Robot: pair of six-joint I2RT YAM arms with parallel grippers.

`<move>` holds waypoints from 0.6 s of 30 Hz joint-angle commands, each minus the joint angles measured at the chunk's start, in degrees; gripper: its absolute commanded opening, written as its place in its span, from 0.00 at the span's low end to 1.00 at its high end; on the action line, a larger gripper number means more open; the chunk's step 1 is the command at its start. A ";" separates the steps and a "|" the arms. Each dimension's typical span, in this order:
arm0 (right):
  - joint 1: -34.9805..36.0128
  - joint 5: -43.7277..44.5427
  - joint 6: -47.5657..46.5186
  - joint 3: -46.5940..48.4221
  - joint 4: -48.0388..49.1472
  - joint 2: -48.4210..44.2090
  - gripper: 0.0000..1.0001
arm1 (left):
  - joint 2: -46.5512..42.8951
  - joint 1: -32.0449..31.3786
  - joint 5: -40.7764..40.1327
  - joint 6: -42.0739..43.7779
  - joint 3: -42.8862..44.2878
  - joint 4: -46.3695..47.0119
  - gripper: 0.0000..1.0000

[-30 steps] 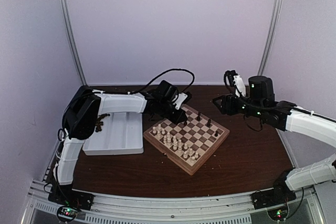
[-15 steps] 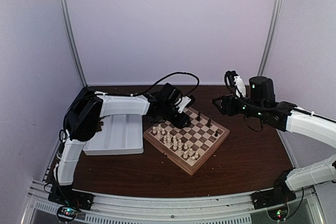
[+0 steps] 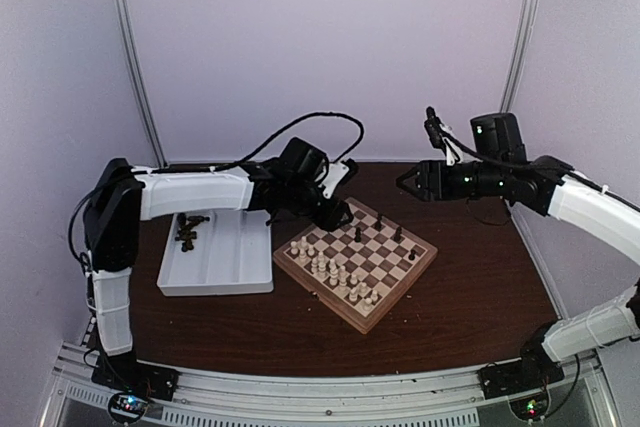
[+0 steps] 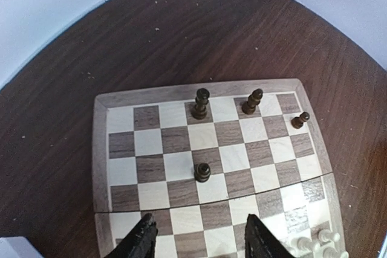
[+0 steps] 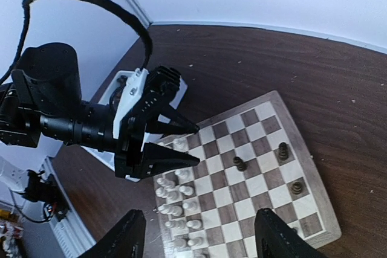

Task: Set up the chess pieces on the board
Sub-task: Place the chess piece on the chessboard, then pick up the chess piece from the chessboard.

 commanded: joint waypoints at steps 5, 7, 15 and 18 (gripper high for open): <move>-0.35 -10.51 7.79 6.84 -10.08 4.51 0.64 | -18.13 0.06 -10.78 -0.37 -12.44 3.02 0.51; -0.29 -9.37 8.20 7.25 -9.84 5.56 0.64 | -21.57 0.06 -14.76 -0.65 -14.69 1.32 0.51; -0.09 -8.21 7.47 11.14 -11.46 15.01 0.59 | -37.67 0.52 -24.68 -1.49 -27.77 -1.68 0.55; 0.90 -3.19 4.91 14.21 -15.33 18.30 0.57 | -43.49 1.38 -27.76 -3.72 -32.41 -3.30 0.56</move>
